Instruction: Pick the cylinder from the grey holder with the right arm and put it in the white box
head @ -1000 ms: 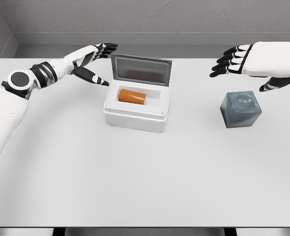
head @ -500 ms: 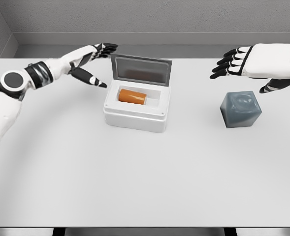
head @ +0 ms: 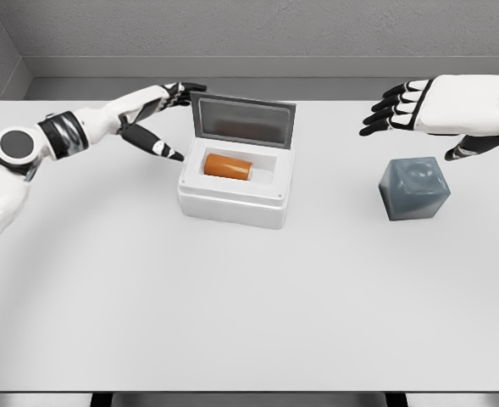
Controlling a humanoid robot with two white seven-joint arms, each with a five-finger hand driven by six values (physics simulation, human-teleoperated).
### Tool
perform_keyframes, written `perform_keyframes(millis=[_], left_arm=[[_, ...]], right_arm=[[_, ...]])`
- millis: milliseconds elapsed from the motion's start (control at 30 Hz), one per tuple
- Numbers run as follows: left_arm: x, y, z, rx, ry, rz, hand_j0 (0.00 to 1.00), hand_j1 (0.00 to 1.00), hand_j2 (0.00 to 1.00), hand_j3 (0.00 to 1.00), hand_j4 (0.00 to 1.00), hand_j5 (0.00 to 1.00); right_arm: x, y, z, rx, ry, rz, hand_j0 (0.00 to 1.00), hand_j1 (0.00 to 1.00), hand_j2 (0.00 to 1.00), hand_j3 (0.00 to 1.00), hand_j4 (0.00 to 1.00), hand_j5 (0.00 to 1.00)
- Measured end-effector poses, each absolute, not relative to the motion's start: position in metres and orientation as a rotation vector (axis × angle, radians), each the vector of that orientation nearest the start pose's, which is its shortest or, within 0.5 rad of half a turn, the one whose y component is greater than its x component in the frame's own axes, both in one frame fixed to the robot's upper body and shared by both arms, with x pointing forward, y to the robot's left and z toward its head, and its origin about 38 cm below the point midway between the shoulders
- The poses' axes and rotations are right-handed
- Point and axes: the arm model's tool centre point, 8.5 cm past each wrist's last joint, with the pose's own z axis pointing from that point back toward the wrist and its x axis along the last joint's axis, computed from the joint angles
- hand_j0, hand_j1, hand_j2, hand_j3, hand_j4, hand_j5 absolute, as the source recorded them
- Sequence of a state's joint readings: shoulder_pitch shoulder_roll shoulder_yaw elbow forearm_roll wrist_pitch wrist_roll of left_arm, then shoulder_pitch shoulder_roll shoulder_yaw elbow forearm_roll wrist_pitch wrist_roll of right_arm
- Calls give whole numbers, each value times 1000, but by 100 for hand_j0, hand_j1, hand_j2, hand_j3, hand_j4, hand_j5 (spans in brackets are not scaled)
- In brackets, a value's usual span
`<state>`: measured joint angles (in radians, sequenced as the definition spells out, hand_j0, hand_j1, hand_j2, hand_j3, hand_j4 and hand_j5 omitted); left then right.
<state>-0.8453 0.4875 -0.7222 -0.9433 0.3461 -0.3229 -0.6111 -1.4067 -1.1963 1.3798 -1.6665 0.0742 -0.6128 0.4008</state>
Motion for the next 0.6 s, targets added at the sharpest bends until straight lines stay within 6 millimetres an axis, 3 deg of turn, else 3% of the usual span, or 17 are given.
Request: perform_keyframes(millis=[600], left_arm=[[509,258,197,-247,-1544,-1232,100,100,100,100,100,100]], right_arm=[[401,-311,353,572,1805,-2965,100,100,100,100,100,100]])
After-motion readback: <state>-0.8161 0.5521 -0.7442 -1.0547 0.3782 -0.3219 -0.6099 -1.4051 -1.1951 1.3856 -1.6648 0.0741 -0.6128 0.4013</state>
